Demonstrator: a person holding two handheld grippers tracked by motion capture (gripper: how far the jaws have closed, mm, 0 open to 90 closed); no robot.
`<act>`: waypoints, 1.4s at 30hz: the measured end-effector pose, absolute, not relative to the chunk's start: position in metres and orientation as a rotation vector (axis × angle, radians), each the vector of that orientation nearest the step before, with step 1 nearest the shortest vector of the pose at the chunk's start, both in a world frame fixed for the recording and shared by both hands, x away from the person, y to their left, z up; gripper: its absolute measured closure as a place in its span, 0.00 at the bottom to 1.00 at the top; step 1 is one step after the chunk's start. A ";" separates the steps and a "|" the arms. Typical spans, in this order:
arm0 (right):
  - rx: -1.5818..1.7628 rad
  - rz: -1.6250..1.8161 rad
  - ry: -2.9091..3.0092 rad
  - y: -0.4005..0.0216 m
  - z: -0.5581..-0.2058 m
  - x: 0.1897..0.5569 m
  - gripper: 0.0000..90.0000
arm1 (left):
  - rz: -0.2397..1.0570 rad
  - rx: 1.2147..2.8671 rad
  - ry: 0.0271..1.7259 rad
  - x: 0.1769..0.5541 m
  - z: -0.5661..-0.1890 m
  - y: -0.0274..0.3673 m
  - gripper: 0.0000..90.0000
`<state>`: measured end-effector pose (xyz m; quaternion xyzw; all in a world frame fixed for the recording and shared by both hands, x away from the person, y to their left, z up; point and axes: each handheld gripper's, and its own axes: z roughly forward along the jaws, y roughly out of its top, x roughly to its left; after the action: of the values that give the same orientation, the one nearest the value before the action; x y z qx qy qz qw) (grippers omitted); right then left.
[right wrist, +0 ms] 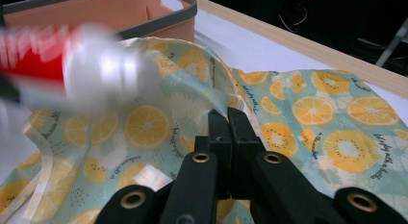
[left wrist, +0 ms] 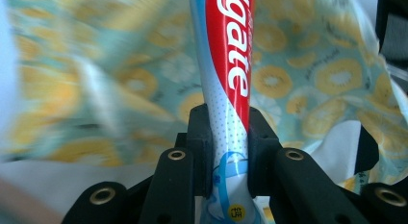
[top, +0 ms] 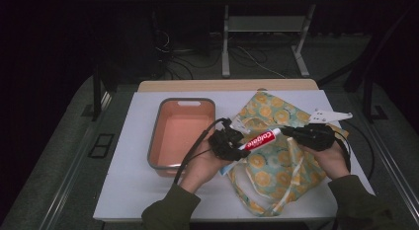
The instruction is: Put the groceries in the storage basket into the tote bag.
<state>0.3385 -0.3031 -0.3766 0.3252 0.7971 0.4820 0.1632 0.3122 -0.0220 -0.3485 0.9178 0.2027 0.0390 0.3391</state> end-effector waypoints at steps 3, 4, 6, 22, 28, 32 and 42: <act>0.926 1.382 2.268 -0.304 -0.376 0.338 0.99 | 0.092 2.444 0.519 0.310 -0.363 -0.038 0.85; 0.924 1.385 2.267 -0.305 -0.375 0.338 0.99 | 0.093 2.462 0.519 0.310 -0.369 -0.044 0.85; 0.919 1.387 2.266 -0.305 -0.375 0.337 0.99 | 0.086 2.486 0.519 0.310 -0.379 -0.054 0.85; 0.906 1.398 2.271 -0.304 -0.374 0.336 0.99 | 0.035 2.422 0.577 0.339 -0.426 -0.108 0.80; 0.905 1.397 2.269 -0.305 -0.374 0.335 0.99 | 0.045 2.380 0.562 0.333 -0.416 -0.091 0.55; 0.906 1.393 2.271 -0.304 -0.374 0.335 0.99 | 0.080 2.370 0.575 0.323 -0.416 -0.075 0.49; 0.904 1.387 2.275 -0.303 -0.375 0.335 0.99 | 0.133 2.364 0.583 0.298 -0.419 -0.048 0.46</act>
<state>0.3354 -0.3030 -0.3752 0.3168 0.7978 0.4863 0.1631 0.2979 -0.0479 -0.4189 0.9101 0.2244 0.0513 0.3445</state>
